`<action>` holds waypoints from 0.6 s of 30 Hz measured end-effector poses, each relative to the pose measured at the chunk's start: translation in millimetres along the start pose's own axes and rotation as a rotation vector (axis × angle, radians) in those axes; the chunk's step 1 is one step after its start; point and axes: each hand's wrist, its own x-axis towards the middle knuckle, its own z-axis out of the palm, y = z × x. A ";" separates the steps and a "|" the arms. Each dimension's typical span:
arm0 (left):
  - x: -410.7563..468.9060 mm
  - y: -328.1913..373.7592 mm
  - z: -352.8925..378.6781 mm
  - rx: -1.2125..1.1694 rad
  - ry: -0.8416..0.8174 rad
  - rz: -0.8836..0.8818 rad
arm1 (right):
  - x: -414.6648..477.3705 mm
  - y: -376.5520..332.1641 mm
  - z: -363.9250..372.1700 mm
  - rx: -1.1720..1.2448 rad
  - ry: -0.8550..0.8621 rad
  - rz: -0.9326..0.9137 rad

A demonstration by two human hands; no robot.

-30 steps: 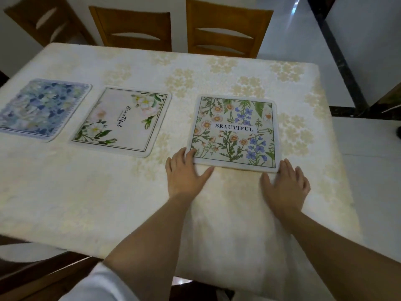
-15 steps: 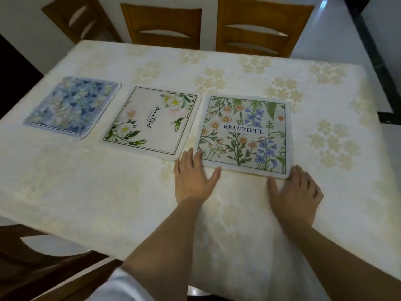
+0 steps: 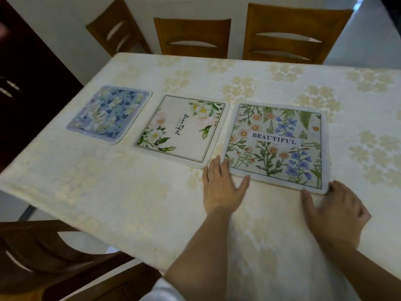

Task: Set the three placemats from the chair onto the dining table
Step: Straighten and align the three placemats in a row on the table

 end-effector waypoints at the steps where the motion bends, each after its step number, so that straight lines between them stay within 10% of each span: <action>1: 0.0 0.2 -0.2 -0.001 -0.004 -0.003 | 0.4 1.0 0.3 -0.002 0.004 -0.005; 18: -0.2 -0.9 2.8 0.053 -0.054 0.193 | 0.0 -1.2 0.8 0.158 0.107 0.180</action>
